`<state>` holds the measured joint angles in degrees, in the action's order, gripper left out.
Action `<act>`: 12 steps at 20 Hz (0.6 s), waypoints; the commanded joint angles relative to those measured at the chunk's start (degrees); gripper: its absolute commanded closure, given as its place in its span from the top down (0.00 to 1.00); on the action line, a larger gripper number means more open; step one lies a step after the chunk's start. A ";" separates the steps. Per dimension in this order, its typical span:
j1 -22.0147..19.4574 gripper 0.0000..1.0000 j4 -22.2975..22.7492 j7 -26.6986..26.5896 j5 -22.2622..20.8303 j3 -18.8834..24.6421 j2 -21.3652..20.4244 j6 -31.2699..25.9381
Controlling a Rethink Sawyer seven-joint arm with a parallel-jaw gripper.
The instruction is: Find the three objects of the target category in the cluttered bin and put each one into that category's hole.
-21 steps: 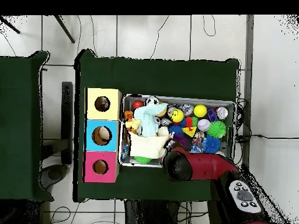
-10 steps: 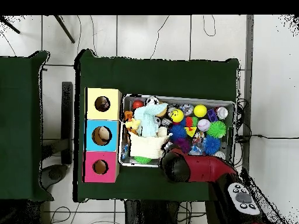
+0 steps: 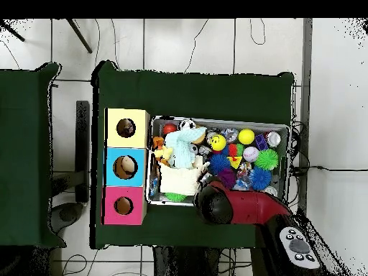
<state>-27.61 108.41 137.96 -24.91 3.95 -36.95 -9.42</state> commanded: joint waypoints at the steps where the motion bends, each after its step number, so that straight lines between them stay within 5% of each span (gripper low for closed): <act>1: -1.67 1.00 0.06 0.75 2.26 0.83 -4.18 -7.02; 4: -3.42 1.00 -0.05 -1.17 2.63 1.51 -7.23 -9.82; 12: -7.11 1.00 -3.37 -3.73 0.96 3.15 -7.46 -11.63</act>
<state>-32.32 108.35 137.96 -24.91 3.99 -43.54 -14.90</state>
